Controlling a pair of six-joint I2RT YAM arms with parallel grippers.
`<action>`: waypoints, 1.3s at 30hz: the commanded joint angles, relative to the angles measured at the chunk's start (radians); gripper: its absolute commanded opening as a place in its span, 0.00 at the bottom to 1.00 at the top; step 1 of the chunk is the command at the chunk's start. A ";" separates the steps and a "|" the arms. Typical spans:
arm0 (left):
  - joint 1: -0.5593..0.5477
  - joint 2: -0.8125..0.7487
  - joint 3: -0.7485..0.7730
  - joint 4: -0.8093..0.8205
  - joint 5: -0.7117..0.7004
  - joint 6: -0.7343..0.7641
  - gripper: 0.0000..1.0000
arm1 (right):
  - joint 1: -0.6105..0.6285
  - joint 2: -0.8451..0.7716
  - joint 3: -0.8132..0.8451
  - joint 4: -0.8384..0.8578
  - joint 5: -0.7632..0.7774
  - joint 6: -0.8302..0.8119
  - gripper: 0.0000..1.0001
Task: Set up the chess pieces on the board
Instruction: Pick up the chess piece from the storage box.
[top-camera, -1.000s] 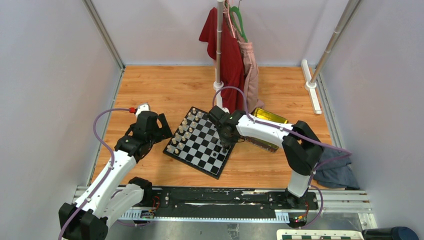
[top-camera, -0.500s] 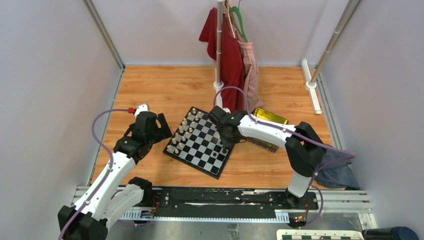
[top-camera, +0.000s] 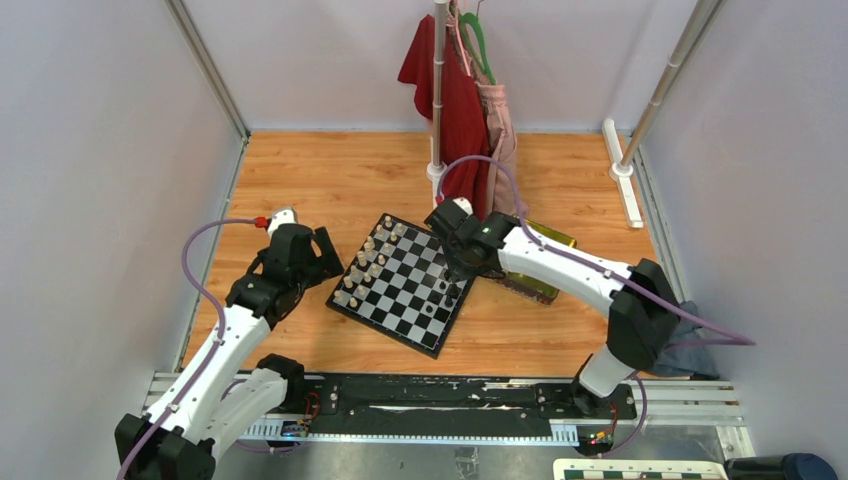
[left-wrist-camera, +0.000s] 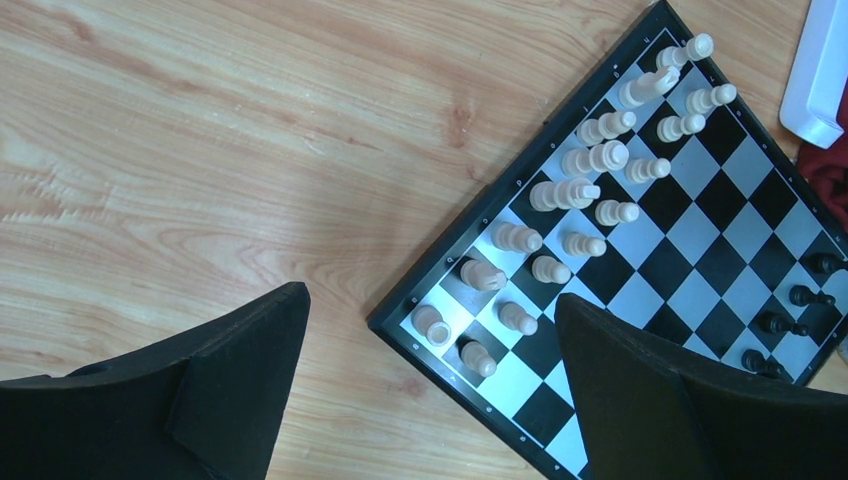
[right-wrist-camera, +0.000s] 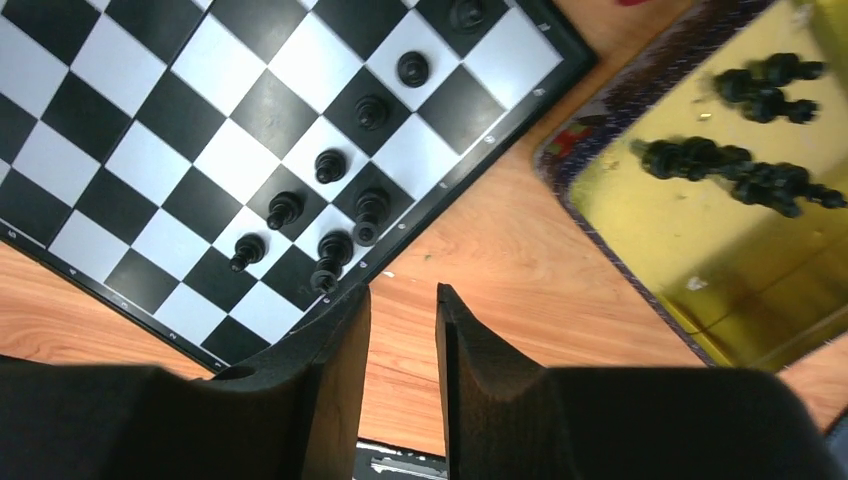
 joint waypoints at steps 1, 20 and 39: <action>-0.003 -0.014 -0.008 -0.020 -0.011 -0.006 1.00 | -0.050 -0.081 0.001 -0.064 0.099 0.002 0.37; -0.003 0.020 -0.019 -0.015 0.007 -0.007 1.00 | -0.484 -0.236 -0.314 0.078 0.059 -0.017 0.49; -0.003 0.086 0.011 0.001 -0.011 0.021 1.00 | -0.630 -0.075 -0.275 0.194 -0.018 -0.060 0.46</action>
